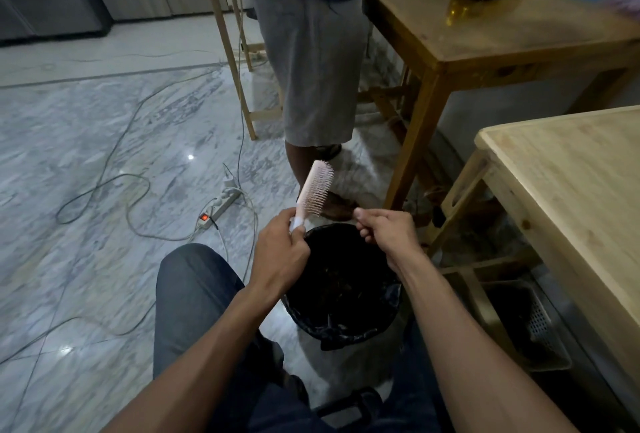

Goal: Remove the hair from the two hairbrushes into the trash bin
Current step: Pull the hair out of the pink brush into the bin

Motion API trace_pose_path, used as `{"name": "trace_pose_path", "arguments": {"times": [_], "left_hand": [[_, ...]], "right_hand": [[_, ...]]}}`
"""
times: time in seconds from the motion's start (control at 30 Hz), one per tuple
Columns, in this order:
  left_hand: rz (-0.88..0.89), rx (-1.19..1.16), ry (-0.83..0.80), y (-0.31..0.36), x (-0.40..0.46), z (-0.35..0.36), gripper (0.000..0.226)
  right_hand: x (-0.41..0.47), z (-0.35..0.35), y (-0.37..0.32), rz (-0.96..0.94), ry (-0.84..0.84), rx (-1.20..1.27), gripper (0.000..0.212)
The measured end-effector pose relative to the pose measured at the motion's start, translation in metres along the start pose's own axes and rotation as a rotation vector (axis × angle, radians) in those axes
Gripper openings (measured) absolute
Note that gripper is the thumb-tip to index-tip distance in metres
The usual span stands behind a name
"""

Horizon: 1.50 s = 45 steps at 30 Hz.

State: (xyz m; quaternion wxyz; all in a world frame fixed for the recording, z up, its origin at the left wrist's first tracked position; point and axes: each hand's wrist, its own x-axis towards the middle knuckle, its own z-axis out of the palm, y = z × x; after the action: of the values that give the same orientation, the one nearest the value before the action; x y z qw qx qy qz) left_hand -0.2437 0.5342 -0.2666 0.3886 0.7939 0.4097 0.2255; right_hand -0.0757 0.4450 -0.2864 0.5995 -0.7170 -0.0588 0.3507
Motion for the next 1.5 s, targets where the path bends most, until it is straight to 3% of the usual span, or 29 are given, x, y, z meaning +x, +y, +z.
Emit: {"name": "trace_pose_path", "arguments": {"times": [0.17, 0.37, 0.47, 0.57, 0.93, 1.3, 1.4, 1.5], "left_hand": [[0.013, 0.060, 0.029, -0.008, 0.002, 0.000, 0.035], [0.131, 0.119, 0.028, -0.004, -0.007, 0.014, 0.036], [0.181, 0.214, 0.029, -0.002, -0.011, 0.017, 0.038], [0.180, 0.259, 0.032, -0.006, -0.011, 0.018, 0.040], [0.075, 0.105, 0.111, -0.011, -0.001, 0.008, 0.037], [0.050, 0.068, 0.071, -0.004, -0.003, 0.006, 0.035], [0.091, 0.120, 0.048, -0.006, -0.003, 0.001, 0.034], [0.160, 0.214, 0.035, -0.007, -0.003, -0.005, 0.035]], "right_hand": [[-0.001, -0.009, 0.006, 0.061, 0.047, -0.016, 0.018], [-0.009, 0.006, -0.005, 0.072, -0.254, 0.032, 0.040], [-0.011, 0.007, -0.007, -0.009, -0.313, -0.006, 0.027], [-0.010, 0.006, -0.009, 0.005, -0.264, 0.003, 0.010], [-0.004, -0.017, 0.004, 0.087, 0.096, -0.111, 0.012], [0.008, -0.011, 0.025, -0.012, -0.071, -0.678, 0.019], [-0.004, -0.011, 0.006, 0.015, -0.240, -0.845, 0.052], [-0.010, -0.010, -0.013, 0.087, -0.359, -0.723, 0.088]]}}
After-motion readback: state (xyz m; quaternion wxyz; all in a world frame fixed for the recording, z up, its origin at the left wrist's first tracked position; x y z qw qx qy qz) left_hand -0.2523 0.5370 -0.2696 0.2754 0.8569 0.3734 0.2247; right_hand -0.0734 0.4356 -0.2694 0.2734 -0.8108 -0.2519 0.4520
